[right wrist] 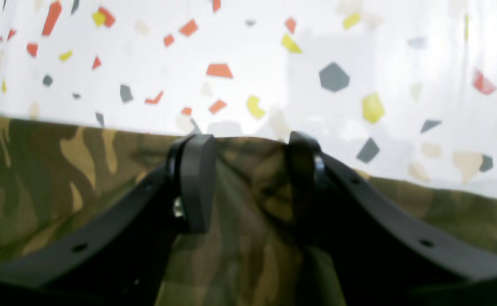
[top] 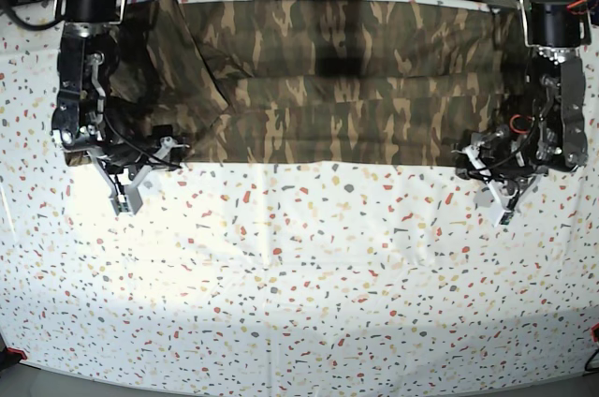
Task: Fold the T-shirt properly
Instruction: 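Pull the strip edge toward the arms with both grippers to straighten it, then regrasp the strip ends with both grippers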
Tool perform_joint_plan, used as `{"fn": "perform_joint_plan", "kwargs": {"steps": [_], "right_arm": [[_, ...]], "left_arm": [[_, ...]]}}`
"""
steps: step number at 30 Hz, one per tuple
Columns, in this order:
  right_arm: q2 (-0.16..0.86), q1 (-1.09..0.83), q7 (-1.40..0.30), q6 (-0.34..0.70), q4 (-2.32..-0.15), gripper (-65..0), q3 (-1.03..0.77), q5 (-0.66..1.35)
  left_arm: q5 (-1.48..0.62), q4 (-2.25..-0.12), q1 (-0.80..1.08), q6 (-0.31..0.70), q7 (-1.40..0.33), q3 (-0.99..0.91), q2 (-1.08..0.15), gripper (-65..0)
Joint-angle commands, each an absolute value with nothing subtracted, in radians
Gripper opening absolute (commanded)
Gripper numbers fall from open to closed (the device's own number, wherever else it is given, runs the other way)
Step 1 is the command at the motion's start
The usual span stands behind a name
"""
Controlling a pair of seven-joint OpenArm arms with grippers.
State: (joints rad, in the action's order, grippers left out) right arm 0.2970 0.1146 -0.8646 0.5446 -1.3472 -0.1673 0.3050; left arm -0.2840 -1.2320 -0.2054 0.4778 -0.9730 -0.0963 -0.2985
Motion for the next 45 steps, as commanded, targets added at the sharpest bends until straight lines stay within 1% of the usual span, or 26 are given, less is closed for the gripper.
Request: {"fn": "perform_joint_plan", "kwargs": {"steps": [1, 9, 14, 17, 21, 23, 25, 26, 28, 31, 34, 36, 38, 43, 45], "right_arm": [[0.296, 0.133, -0.879, 0.54, -1.349, -36.2, -0.165, 0.29], [0.292, 0.195, -0.896, 0.544, -1.35, -36.1, -0.165, 0.282], [0.316, 0.219, -0.925, 0.598, -1.368, -36.2, -0.165, 0.371], [0.325, 0.219, -0.925, 0.626, -1.426, -36.1, -0.166, 0.424], [0.324, 0.219, -0.925, 0.652, -1.537, -36.1, -0.166, 0.432], [0.324, 0.218, -0.954, 0.655, -1.605, -36.2, -0.166, 0.449], [0.324, 0.212, -1.02, 0.655, -1.683, -36.2, -0.176, 0.524], [0.324, 0.203, -1.049, 0.656, -1.724, -36.2, -0.186, 0.567], [0.324, 0.167, -1.067, 0.658, -1.81, -36.2, -0.213, 0.624], [0.323, 0.081, -1.043, 0.667, -1.923, -36.2, -0.276, 0.632], [0.307, -0.028, -0.994, 0.676, -2.017, -36.2, -0.352, 0.632], [0.274, -0.103, -0.965, 0.678, -2.072, -36.2, -0.4, 0.631], [0.231, -0.175, -0.956, 0.698, -2.117, -36.2, -0.44, 0.629], [0.127, -0.31, -0.957, 0.698, -2.2, -36.2, -0.5, 0.637], [0.097, -0.355, -0.957, 0.698, -2.227, -36.2, -0.505, 0.641]], "left_arm": [[-0.234, -1.229, -0.217, 0.459, -1.024, -0.096, -0.311, -39.1], [-0.236, -1.23, -0.278, 0.459, -1.036, -0.096, -0.297, -39.1], [-0.266, -1.259, -0.322, 0.46, -1.091, -0.096, -0.301, -39.1], [-0.313, -1.337, -0.336, 0.472, -1.091, -0.096, -0.309, -39.1], [-0.363, -1.504, -0.334, 0.509, -1.114, -0.096, -0.337, -39.1], [-0.409, -1.581, -0.331, 0.508, -1.181, -0.096, -0.374, -39.0], [-0.492, -1.636, -0.327, 0.508, -1.285, -0.097, -0.43, -39.0], [-0.512, -1.649, -0.319, 0.509, -1.299, -0.097, -0.465, -39.0], [-0.526, -1.65, -0.287, 0.509, -1.287, -0.097, -0.538, -39.0], [-0.582, -1.649, -0.204, 0.508, -1.287, -0.097, -0.634, -39.0], [-0.739, -1.649, -0.108, 0.5, -1.267, -0.097, -0.703, -39.0], [-0.764, -1.649, -0.058, 0.501, -1.225, -0.097, -0.714, -39.0], [-0.73, -1.649, -0.018, 0.503, -1.182, -0.097, -0.714, -39.0], [-0.632, -1.615, 0.049, 0.501, -0.968, -0.097, -0.713, -39.0], [-0.601, -1.584, 0.056, 0.501, -0.961, -0.097, -0.713, -39.0]]}}
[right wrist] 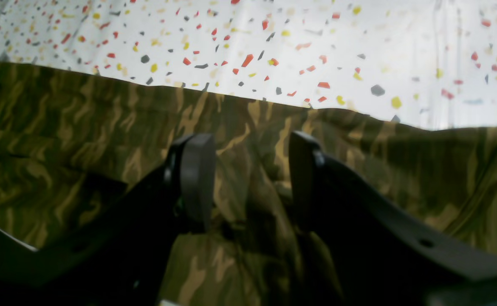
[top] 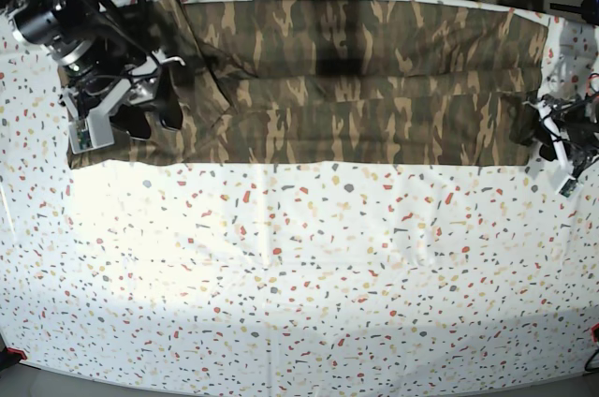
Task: Fold the T-shirt properly
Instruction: 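Regrasp the strip ends with both grippers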
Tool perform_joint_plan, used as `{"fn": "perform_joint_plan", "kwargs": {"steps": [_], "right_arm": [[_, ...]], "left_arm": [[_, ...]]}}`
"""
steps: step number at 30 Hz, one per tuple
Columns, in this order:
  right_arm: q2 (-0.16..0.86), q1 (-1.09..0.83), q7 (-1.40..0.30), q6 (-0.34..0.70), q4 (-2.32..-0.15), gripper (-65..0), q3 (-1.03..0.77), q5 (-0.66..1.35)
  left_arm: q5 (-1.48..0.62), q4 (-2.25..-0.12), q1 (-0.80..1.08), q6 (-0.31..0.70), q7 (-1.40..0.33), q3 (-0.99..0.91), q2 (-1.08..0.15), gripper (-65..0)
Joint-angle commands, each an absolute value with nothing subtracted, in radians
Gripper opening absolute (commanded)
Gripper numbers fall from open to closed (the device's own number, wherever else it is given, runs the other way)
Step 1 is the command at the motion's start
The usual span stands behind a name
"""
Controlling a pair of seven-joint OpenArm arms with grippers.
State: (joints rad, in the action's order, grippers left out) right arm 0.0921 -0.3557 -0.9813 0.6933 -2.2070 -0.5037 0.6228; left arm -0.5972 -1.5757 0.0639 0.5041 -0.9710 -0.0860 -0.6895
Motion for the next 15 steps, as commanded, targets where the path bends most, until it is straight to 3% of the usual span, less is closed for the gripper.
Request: {"fn": "perform_joint_plan", "kwargs": {"steps": [1, 9, 15], "right_arm": [[0.084, -0.374, -0.957, 0.698, -2.241, -36.2, -0.505, 0.641], [0.047, -0.433, -0.967, 0.698, -2.287, -36.2, -0.504, 0.654], [0.047, -0.432, -0.99, 0.698, -2.287, -36.2, -0.504, 0.693]], "left_arm": [[-0.602, -1.565, 0.056, 0.5, -0.977, -0.097, -0.713, -39.0], [-0.775, -1.371, 0.044, 0.483, -1.072, -0.097, -0.719, -38.8], [-1.01, -1.151, -0.002, 0.599, -1.155, -0.097, -0.721, -38.8]]}}
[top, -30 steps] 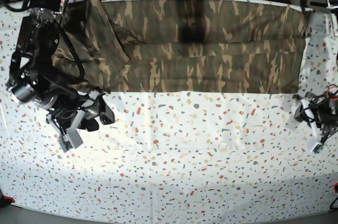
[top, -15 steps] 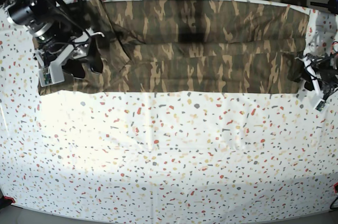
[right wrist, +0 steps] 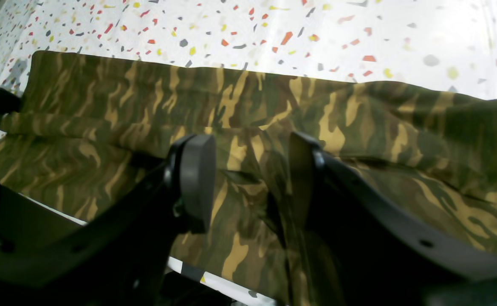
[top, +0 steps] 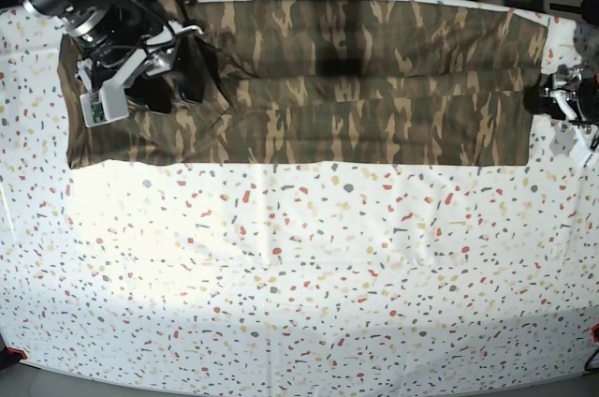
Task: Fold the T-shirt properly
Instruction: 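Regrasp the strip ends with both grippers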
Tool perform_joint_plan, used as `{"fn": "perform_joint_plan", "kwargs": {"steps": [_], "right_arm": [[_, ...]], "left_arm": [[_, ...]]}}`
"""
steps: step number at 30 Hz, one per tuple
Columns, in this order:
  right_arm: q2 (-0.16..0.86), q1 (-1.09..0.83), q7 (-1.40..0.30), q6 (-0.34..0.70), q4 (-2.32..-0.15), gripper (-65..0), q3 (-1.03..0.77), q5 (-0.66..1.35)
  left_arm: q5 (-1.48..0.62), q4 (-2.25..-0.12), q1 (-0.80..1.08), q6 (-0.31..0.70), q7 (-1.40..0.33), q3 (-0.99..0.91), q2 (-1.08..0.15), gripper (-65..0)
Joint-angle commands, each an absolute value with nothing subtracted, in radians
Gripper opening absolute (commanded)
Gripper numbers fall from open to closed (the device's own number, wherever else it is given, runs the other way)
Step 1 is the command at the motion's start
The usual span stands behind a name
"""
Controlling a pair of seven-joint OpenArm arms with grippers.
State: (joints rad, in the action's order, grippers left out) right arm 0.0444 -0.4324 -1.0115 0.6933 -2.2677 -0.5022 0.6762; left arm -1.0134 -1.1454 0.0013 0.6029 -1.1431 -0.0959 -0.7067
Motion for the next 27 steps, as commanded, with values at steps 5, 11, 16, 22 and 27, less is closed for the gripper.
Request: {"fn": "perform_joint_plan", "kwargs": {"steps": [5, 11, 16, 22, 27], "right_arm": [[0.047, -0.432, -0.993, 0.698, -2.287, -36.2, -0.504, 0.693], [0.047, -0.432, -0.996, 0.698, -2.287, -36.2, -0.504, 0.693], [0.047, -0.432, -0.996, 0.698, -2.287, -36.2, -0.504, 0.693], [0.047, -0.43, -0.995, 0.698, -2.287, -36.2, -0.504, 0.693], [0.047, -0.429, -0.995, 0.698, -2.287, -36.2, -0.504, 0.719]], "left_arm": [[-1.326, -1.003, -0.052, 0.682, -1.342, -0.097, -0.721, -38.8], [-1.404, -0.97, -0.05, 0.698, -1.387, -0.097, -0.721, -38.8], [-1.404, -0.97, -0.053, 0.698, -1.357, -0.097, -0.72, -40.9], [-1.404, -0.97, -0.052, 0.698, -1.365, -0.097, -0.698, -65.0], [-1.404, -0.993, -0.052, 0.698, -1.375, -0.141, -0.667, -65.0]]}}
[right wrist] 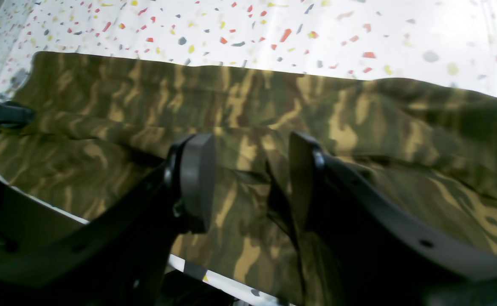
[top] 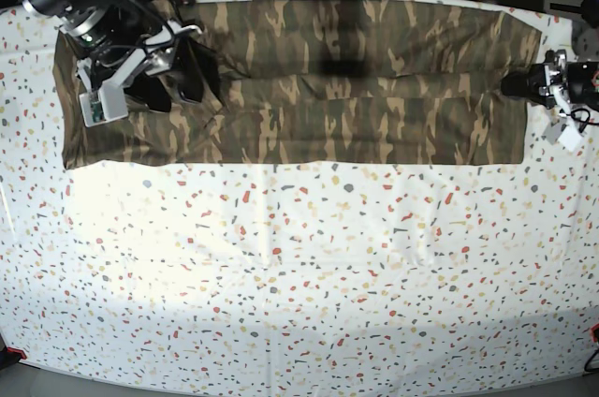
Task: Fold the T-shirt properly
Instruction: 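Regrasp the strip ends with both grippers, then lift the strip end with the left gripper and fold it toward the right gripper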
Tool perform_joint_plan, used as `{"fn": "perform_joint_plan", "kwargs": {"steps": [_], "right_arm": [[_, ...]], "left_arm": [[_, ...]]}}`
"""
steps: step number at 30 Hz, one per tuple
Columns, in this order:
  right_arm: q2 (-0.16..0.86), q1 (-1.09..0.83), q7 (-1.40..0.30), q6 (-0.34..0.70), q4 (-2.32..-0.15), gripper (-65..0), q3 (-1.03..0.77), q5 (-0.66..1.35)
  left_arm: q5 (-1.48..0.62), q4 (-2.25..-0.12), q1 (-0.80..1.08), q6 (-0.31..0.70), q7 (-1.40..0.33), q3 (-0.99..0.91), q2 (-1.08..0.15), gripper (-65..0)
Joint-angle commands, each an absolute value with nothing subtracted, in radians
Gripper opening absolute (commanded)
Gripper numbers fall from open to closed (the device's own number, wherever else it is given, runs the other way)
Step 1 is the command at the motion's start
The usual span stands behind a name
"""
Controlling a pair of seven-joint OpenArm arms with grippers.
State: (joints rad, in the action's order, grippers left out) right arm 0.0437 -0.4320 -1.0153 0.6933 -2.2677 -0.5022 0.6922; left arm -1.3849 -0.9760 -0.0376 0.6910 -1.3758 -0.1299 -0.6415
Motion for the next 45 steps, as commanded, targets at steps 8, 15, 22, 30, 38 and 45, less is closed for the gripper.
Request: {"fn": "perform_joint_plan", "kwargs": {"steps": [8, 15, 22, 30, 38, 45], "right_arm": [[0.047, -0.389, -0.994, 0.698, -2.287, -36.2, -0.504, 0.718], [0.047, -0.307, -0.983, 0.698, -2.287, -36.2, -0.504, 0.72], [0.036, -0.29, -0.976, 0.698, -2.356, -36.2, -0.504, 0.891], [0.011, -0.23, -0.977, 0.698, -2.356, -36.2, -0.504, 0.938], [-0.036, -0.121, -0.981, 0.698, -2.356, -36.2, -0.504, 0.955], [-0.041, -0.06, -0.981, 0.698, -2.356, -36.2, -0.504, 0.955]], "left_arm": [[-1.407, -1.177, -0.041, 0.649, -1.396, -0.243, -0.646, -65.0], [-1.385, -1.457, 0.088, 0.643, -1.396, -0.242, -0.591, -65.0], [-1.124, -1.691, 0.135, 0.566, -1.306, -0.242, -0.454, -65.0], [-1.029, -1.716, 0.139, 0.548, -1.278, -0.242, -0.293, -65.0], [-1.014, -1.72, 0.141, 0.545, -1.282, -0.241, -0.155, -65.0], [-0.99, -1.877, 0.143, 0.546, -1.279, -0.231, -0.022, -65.0]]}}
